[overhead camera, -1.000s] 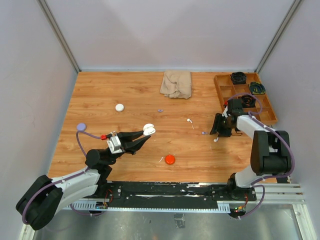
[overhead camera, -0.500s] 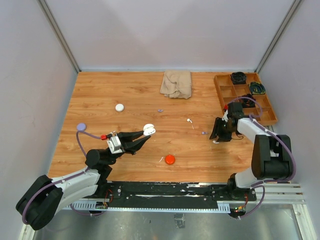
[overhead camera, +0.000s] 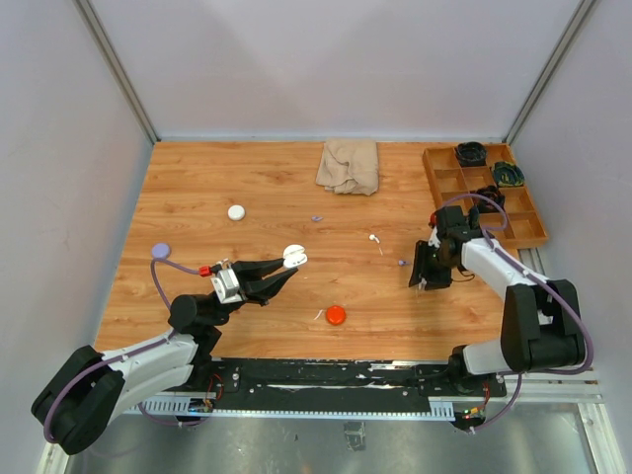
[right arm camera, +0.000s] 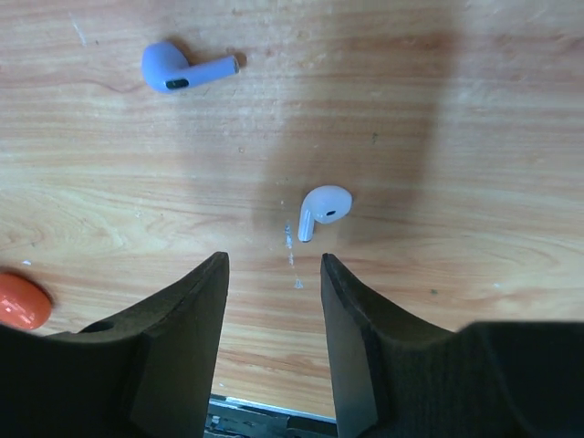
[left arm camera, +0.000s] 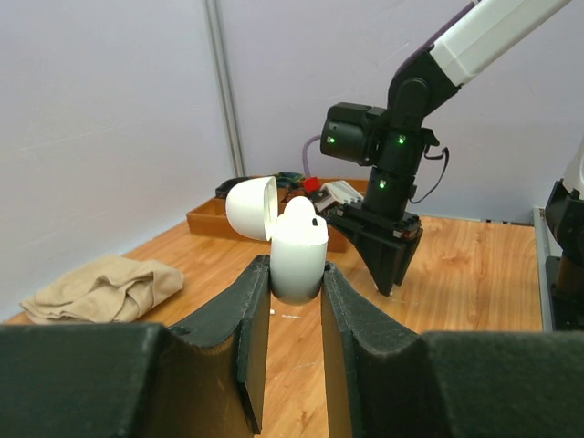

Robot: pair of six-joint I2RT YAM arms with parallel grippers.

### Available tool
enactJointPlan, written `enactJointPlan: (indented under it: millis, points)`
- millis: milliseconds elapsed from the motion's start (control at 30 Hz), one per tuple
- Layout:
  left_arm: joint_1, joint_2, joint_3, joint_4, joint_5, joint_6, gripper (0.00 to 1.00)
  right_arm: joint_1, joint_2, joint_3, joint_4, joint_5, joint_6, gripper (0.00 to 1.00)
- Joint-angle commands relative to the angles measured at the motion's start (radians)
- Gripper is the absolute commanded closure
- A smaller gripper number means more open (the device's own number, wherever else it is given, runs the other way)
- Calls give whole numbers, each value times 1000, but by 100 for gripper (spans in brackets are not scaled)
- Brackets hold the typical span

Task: Insert the wireless bluetooth earbuds into the charging case
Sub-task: Move the earbud to the center of the board, then pick up the earbud from the center of the board.

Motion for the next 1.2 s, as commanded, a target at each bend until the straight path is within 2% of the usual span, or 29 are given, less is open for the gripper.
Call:
enactJointPlan:
  millis: [0,100,333,900,1167]
  points:
    - [2,-2,-40,14,3,4,100,49,-18,94,-103,173,-26,54]
    - [1,0,-40,14,3,6,100,70,-2,130,-125,235,-35,56]
    - [3,-5,-40,14,2,4,100,76,72,163,-107,262,-29,59]
    - [2,-6,-38,7,1,6,100,76,215,170,-60,209,-32,64]
    - [2,-7,-38,8,2,4,100,77,227,165,-78,204,-35,71]
